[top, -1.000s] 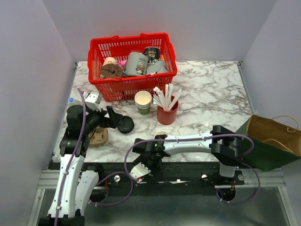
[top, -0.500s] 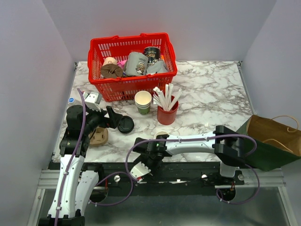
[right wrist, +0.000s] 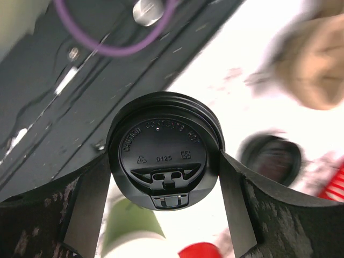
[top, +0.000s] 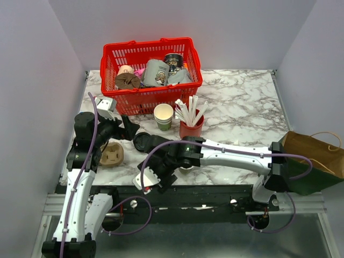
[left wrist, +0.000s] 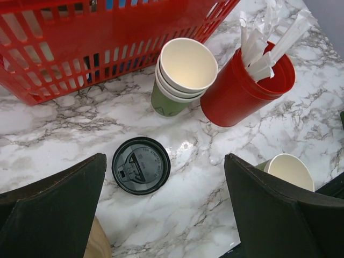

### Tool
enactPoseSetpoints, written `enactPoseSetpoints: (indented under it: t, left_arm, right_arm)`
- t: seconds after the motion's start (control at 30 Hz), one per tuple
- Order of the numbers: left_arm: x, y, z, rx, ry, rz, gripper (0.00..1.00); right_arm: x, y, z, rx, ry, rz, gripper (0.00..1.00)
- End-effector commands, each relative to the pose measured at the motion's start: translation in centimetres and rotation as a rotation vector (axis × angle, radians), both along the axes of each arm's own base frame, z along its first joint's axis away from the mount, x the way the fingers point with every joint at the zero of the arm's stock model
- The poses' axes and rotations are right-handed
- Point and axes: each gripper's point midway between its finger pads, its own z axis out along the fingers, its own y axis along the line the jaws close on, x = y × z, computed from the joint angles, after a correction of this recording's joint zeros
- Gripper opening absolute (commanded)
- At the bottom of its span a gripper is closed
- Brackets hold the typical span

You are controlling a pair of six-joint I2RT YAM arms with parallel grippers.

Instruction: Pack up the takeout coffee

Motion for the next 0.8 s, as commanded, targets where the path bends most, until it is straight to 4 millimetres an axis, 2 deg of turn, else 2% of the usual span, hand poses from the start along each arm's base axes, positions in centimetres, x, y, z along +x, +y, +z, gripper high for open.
enactPoseSetpoints:
  t: [0.0, 0.13, 0.2, 0.23, 0.27, 0.37, 0.5, 0.77]
  left_arm:
    - [0.6, -0.1, 2.2, 0.006, -0.051, -0.019, 0.98]
    - [0.7, 0.2, 1.6, 0.019, -0.041, -0.008, 0.98]
    - [0.5, 0.2, 0.9, 0.024, -0.027, -0.006, 0.98]
    - [0.4, 0.3, 0.8, 0.025, -0.028, -0.003, 0.98]
    - [0.4, 0.3, 0.6, 0.025, -0.024, -0.003, 0.98]
    - [0.2, 0.1, -0.1, 0.017, -0.003, -0.008, 0.98]
    - [0.2, -0.2, -0.8, -0.004, 0.018, -0.017, 0.98]
    - [0.4, -0.5, -1.2, -0.024, 0.028, -0.027, 0.98]
  right_arm:
    - [-0.1, -2.2, 4.4, -0.024, 0.095, -0.071, 0.78]
    - [0.9, -5.2, 5.1, -0.085, 0.122, -0.152, 0.77]
    - [2.5, -6.7, 5.3, -0.093, 0.121, -0.217, 0.77]
    - [2.9, -7.7, 4.5, -0.127, 0.128, -0.240, 0.77]
    - [4.2, -8.7, 4.3, -0.140, 0.124, -0.286, 0.77]
    - [6.2, -11.1, 3.5, -0.179, 0.116, -0.355, 0.77]
    - [7.4, -12.6, 2.1, -0.208, 0.094, -0.372, 0.77]
    - [8.0, -12.6, -0.3, -0.257, 0.113, -0.393, 0.77]
